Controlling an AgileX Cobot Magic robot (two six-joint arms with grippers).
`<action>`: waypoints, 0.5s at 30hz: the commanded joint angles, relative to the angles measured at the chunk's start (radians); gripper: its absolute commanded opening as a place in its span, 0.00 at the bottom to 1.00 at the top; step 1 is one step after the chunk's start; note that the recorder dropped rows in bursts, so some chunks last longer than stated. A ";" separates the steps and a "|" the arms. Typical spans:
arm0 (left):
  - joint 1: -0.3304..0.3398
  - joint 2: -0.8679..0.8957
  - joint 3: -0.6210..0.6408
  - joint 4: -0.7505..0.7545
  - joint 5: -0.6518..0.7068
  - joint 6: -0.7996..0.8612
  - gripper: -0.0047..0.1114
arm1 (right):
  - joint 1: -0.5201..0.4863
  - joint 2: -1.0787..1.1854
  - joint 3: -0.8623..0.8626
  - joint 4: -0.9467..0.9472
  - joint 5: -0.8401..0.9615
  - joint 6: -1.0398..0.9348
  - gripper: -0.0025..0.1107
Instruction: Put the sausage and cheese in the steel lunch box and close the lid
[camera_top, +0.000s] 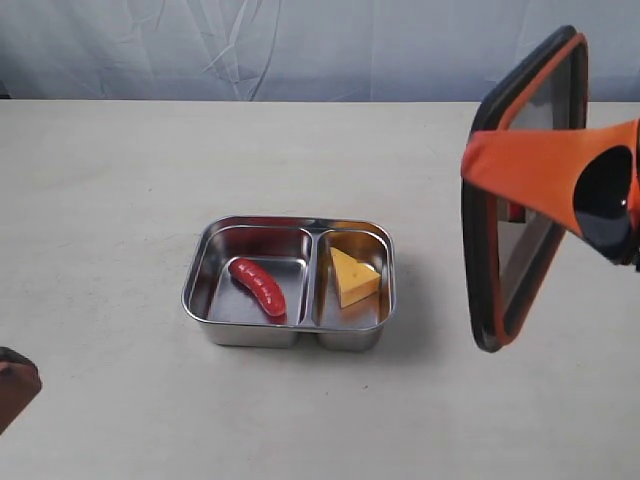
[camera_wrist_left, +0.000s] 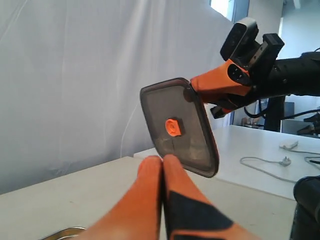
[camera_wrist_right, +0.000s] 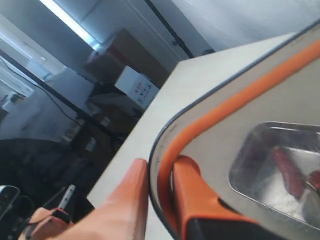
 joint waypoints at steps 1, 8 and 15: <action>-0.006 -0.002 0.001 0.008 -0.039 0.046 0.05 | 0.000 0.016 0.000 0.223 0.009 -0.177 0.01; -0.006 -0.002 -0.027 0.017 -0.045 0.064 0.39 | 0.000 0.122 0.000 0.281 0.100 -0.253 0.01; -0.005 0.035 -0.234 0.128 0.052 0.037 0.39 | 0.000 0.150 0.000 0.278 0.100 -0.303 0.01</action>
